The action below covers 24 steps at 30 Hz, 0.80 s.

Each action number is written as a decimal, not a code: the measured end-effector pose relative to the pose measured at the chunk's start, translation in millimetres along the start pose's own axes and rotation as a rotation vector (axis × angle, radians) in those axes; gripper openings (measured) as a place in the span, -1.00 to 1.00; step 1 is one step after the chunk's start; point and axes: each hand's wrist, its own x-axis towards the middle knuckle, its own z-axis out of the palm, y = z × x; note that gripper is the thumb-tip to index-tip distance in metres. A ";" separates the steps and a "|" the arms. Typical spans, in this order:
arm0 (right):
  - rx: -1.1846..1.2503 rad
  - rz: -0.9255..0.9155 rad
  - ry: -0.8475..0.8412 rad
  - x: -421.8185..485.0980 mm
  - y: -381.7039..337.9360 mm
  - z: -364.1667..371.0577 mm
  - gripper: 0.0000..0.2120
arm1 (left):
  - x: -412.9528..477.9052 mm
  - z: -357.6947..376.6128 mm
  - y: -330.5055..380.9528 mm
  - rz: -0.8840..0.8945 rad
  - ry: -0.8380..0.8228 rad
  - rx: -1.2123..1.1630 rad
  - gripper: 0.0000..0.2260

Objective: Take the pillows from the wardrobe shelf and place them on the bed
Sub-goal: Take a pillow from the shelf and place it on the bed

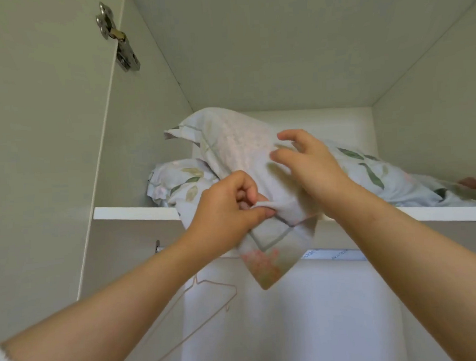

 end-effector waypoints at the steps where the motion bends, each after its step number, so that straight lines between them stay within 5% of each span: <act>1: -0.164 0.047 -0.048 2.0 1.5 5.2 -0.49 | 1.5 -3.2 -1.1 -0.045 -0.022 -0.102 -0.65; 3: -0.413 0.105 -0.116 3.5 7.1 14.0 -0.30 | 7.0 -13.2 -1.8 -0.086 -0.049 -0.185 -0.71; 7: -0.429 0.108 -0.135 10.2 11.4 22.4 -0.57 | 28.5 -32.6 -8.0 0.002 0.100 -0.125 -0.77; 11: -0.528 0.019 -0.131 13.3 11.6 21.8 -0.94 | 55.5 -37.9 -20.1 0.218 0.214 0.529 -0.61; 13: -0.519 -0.035 -0.071 14.7 13.3 14.6 -0.79 | 65.4 -34.2 -22.0 0.297 0.185 0.769 -0.48; 19: -0.502 -0.092 0.115 22.2 8.9 -62.1 -0.85 | 91.5 -19.8 22.1 0.411 0.063 1.045 -0.29; 24: -0.584 -0.094 0.070 9.9 3.5 -134.4 -0.70 | 110.3 3.5 63.4 0.398 -0.072 1.159 -0.17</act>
